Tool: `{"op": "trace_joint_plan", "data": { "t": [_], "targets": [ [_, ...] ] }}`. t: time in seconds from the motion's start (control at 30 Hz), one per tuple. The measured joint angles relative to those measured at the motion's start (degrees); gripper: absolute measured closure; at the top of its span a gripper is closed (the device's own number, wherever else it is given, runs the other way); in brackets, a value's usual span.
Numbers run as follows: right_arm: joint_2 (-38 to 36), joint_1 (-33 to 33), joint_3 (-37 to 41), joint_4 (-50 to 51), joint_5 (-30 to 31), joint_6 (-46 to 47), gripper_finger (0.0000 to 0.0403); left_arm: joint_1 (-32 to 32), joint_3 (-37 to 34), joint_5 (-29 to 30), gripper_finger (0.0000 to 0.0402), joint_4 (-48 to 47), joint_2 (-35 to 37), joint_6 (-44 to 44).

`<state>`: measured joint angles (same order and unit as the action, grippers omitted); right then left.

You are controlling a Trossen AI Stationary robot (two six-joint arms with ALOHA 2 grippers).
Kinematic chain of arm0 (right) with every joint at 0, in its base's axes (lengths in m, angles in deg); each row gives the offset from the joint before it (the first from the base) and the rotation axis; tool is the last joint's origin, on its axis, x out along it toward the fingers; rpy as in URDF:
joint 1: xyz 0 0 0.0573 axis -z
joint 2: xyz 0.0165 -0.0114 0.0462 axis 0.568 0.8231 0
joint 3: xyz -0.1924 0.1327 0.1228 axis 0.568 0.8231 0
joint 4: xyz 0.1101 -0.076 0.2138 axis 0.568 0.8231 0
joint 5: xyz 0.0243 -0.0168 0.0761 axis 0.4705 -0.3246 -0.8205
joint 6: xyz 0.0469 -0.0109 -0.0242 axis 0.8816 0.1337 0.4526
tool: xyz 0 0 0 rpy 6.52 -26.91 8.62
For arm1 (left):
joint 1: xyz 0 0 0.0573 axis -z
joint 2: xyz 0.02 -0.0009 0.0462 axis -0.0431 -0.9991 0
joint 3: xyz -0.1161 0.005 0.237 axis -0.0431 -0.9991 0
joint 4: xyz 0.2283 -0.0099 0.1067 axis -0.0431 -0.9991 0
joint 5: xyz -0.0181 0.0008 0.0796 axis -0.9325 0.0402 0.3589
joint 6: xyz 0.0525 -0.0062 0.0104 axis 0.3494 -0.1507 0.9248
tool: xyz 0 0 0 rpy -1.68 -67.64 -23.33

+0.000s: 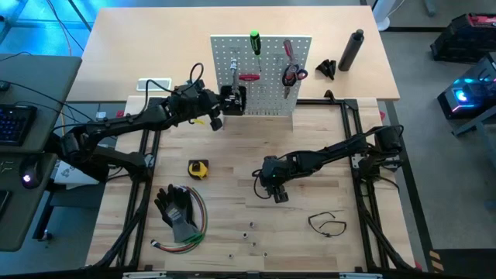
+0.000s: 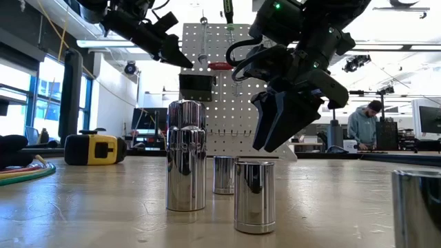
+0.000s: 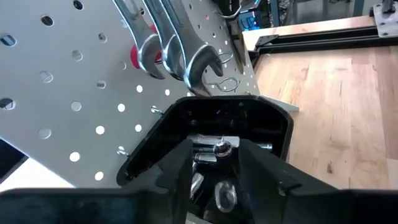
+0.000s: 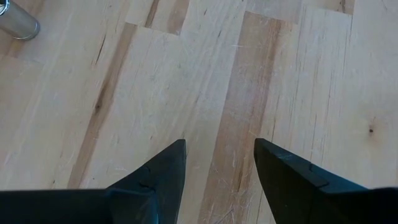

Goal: Hang tools onto peg board
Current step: Put the silver socket into the black bin on the white peg board

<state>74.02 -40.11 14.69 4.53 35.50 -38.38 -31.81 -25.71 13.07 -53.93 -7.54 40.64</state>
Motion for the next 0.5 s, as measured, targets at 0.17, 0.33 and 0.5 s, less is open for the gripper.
{"op": "trace_joint_plan", "data": {
  "t": [0.17, 0.33, 0.5],
  "targets": [
    [0.00, -0.02, 0.00, 0.00, -0.01, 0.02, 0.0217, 0.04, 0.00, 0.43, 0.0255, -0.02, 0.00, 0.00],
    [0.00, 0.00, 0.00, 0.02, 0.01, 0.02, 0.0217, 0.02, 0.00, 0.71, 0.0250, -0.02, 0.00, 0.02],
    [0.00, -0.02, 0.00, 0.02, -0.01, 0.02, 0.0217, 0.30, 0.00, 0.73, 0.0250, -0.03, 0.08, 0.03]
  ]
}}
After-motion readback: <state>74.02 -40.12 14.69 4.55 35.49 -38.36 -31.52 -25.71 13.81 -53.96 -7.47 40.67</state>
